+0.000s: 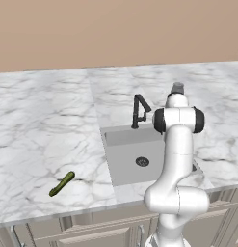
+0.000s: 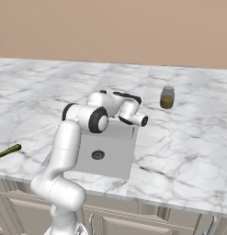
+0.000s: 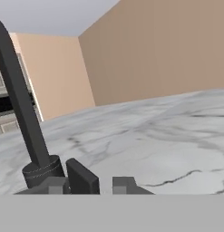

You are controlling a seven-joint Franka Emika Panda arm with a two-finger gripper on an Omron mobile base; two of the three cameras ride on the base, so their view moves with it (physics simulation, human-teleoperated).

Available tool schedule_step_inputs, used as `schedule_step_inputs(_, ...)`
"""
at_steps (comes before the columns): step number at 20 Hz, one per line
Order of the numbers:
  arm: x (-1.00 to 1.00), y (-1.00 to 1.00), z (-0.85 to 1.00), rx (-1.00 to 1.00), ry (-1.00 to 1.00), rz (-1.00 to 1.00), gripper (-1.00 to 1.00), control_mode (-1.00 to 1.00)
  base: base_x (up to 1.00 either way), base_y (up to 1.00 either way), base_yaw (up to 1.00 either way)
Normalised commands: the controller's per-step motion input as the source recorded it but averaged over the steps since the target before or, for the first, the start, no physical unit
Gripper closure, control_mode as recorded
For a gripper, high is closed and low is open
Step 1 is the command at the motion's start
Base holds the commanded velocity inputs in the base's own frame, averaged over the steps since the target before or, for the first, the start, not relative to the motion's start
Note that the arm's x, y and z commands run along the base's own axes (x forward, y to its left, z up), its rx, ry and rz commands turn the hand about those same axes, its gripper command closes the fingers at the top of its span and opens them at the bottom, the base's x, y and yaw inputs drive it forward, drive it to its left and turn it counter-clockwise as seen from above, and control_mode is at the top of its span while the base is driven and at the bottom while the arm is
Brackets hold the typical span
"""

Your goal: Turn on the sink faucet. Then move the squash from the counter to the sink. Turn off the sink. Move the vegetable from the sink to the pot next to the stove. Finally move the pot to the rear left burner.

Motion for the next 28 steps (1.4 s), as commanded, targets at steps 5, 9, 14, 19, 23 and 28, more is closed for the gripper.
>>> schedule_step_inputs(5,0.00,-0.49,-0.40,0.00,0.00,0.00,1.00,-1.00,0.00,0.00,0.00)
schedule_step_inputs(9,0.00,-0.48,-0.42,0.00,0.00,0.00,1.00,-1.00,0.00,0.00,0.00)
schedule_step_inputs(14,-0.01,-0.43,-0.39,0.02,0.01,0.00,1.00,-1.00,0.00,0.00,0.00)
schedule_step_inputs(19,-0.08,-0.42,-0.42,0.03,0.02,0.00,1.00,-1.00,0.00,0.00,0.00)
schedule_step_inputs(23,-0.08,-0.38,-0.30,0.03,0.01,0.00,1.00,-1.00,0.00,0.00,0.00)
schedule_step_inputs(28,-0.16,-0.07,0.15,0.00,0.00,0.00,-1.00,-1.00,0.00,0.00,0.00)
